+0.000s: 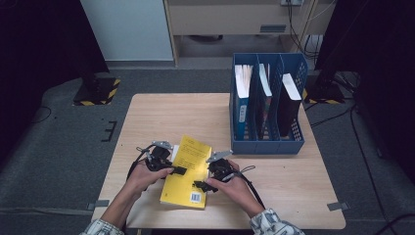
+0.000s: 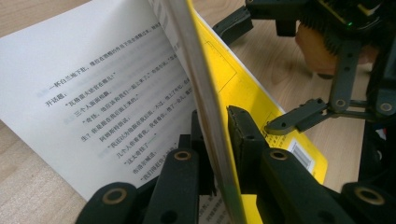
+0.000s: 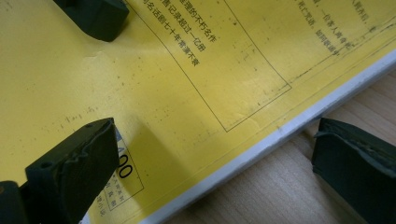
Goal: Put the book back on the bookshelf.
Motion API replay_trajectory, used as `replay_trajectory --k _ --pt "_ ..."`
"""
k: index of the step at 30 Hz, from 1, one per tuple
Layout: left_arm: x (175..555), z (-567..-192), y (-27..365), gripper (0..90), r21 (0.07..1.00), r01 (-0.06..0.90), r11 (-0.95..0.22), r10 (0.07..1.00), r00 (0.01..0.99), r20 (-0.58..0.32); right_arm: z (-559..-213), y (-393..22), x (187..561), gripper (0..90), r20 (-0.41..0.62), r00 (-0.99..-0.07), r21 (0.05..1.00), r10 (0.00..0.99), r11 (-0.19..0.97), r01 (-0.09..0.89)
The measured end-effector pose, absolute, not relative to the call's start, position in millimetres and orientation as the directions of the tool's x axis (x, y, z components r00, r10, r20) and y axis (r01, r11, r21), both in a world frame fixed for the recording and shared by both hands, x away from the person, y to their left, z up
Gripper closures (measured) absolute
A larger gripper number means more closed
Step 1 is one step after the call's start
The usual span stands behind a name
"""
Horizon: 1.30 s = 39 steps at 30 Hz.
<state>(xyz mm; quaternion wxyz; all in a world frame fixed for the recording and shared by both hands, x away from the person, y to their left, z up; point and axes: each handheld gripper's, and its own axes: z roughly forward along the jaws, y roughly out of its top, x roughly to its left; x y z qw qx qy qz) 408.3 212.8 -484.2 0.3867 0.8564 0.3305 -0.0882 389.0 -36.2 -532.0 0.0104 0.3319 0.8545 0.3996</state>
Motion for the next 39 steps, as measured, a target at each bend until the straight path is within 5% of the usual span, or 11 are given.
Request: replay_trajectory --k 14,17,27,39 --pt "404.4 -466.1 216.2 84.6 0.645 0.599 -0.474 0.442 0.796 -0.413 -535.8 -36.8 400.0 0.8 0.401 -0.786 0.703 0.47 0.392 0.593" --pt "404.3 -464.0 214.4 84.9 0.645 0.586 -0.491 0.438 0.806 -0.399 -535.0 -37.6 404.0 7.2 0.432 -0.797 0.713 0.423 0.38 0.589" --pt "407.6 -455.4 220.6 85.3 0.646 0.561 -0.518 0.478 0.816 -0.326 -514.2 -38.0 408.5 24.0 0.365 -0.816 0.754 0.448 0.373 0.542" --pt "419.1 -443.5 232.7 85.5 0.695 0.562 -0.448 0.525 0.795 -0.304 -456.0 -24.7 419.0 41.8 0.148 -0.867 0.794 0.476 0.466 0.391"
